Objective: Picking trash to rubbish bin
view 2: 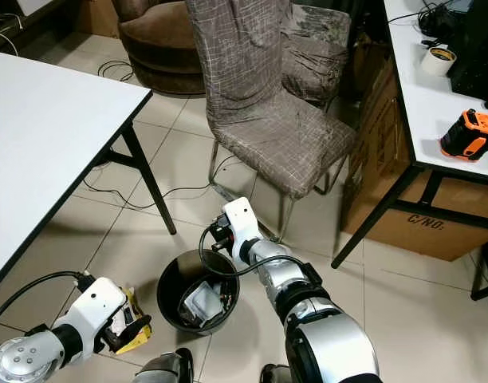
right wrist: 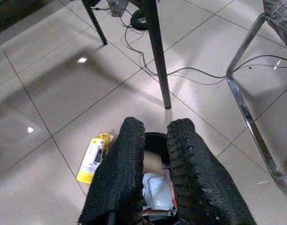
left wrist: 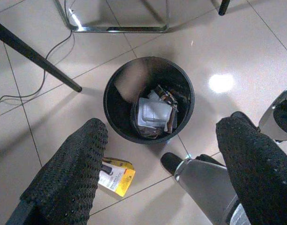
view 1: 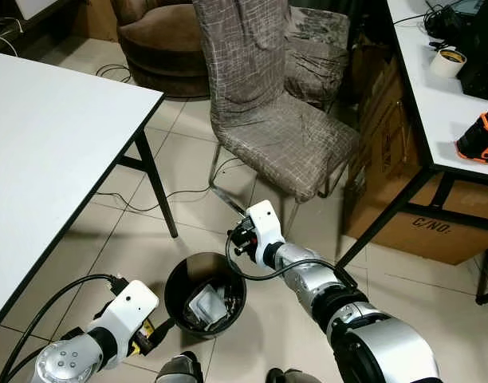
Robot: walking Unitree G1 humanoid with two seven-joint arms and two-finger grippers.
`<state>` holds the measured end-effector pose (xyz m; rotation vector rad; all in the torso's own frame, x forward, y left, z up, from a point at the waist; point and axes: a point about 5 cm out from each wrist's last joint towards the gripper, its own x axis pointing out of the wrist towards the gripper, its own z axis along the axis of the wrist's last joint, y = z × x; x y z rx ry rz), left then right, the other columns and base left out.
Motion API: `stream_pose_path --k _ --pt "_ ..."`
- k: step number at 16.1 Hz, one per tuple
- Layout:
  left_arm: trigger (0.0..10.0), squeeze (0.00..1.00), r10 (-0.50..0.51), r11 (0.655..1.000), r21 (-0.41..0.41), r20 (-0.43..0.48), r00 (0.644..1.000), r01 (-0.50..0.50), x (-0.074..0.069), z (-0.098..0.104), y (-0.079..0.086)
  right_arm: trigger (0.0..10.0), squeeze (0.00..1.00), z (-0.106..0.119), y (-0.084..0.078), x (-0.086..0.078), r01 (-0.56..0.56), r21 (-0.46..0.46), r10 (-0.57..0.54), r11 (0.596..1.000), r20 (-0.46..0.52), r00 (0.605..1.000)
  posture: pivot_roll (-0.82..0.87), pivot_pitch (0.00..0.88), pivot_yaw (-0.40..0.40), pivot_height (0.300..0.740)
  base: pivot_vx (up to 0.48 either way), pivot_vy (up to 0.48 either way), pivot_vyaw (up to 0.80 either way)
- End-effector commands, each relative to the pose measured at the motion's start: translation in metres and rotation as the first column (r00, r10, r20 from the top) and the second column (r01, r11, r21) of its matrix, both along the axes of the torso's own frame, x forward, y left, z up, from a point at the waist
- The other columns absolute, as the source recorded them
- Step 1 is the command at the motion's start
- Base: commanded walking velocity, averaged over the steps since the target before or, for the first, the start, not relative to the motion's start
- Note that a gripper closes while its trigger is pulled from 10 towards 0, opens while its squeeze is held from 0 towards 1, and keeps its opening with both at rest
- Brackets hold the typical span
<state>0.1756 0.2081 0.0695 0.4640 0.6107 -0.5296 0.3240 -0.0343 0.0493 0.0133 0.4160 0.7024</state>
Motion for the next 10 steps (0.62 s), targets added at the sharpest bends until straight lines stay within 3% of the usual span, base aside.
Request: stream_pose_path --k 1,4,6,7,9,10 --pt "10.0 0.00 -0.008 1.000 -0.002 -0.008 1.000 0.008 -0.002 0.001 -0.001 10.0 1.00 0.004 0.013 -0.002 -0.028 0.044 0.028 0.999 -0.005 1.000 0.17 0.168 -0.056 0.740 0.000 0.000 0.00" --pt "10.0 0.00 0.035 0.999 -0.016 -0.007 0.999 -0.035 -0.001 -0.001 0.000 10.0 1.00 0.003 0.011 -0.002 -0.015 0.046 0.015 0.999 -0.002 1.000 0.17 0.157 -0.061 0.740 0.000 0.000 0.00" --pt "10.0 0.00 0.165 0.981 -0.110 0.013 0.986 -0.162 0.010 -0.009 -0.004 10.0 1.00 -0.005 0.001 -0.004 0.047 0.015 -0.047 0.999 0.006 0.999 0.15 0.126 -0.068 0.740 0.000 0.000 0.00" --pt "10.0 0.00 0.322 0.923 -0.217 -0.014 0.947 -0.317 0.023 -0.025 -0.008 10.0 0.04 -0.019 -0.015 -0.012 0.131 0.021 -0.130 0.991 -0.019 0.991 0.10 0.082 -0.066 0.740 0.000 0.000 0.00" --pt "10.0 0.00 0.361 0.900 -0.249 -0.039 0.932 -0.359 0.029 -0.040 -0.013 10.0 0.00 -0.035 -0.029 -0.024 0.181 0.013 -0.180 0.983 -0.046 0.983 0.07 0.048 -0.058 0.740 0.000 0.000 0.00" --pt "10.0 0.00 0.354 0.918 -0.179 -0.029 0.935 -0.353 0.033 -0.057 -0.017 10.0 0.00 -0.053 -0.045 -0.038 0.246 -0.011 -0.245 0.969 -0.099 0.964 0.03 0.024 -0.047 0.740 0.000 0.000 0.00"
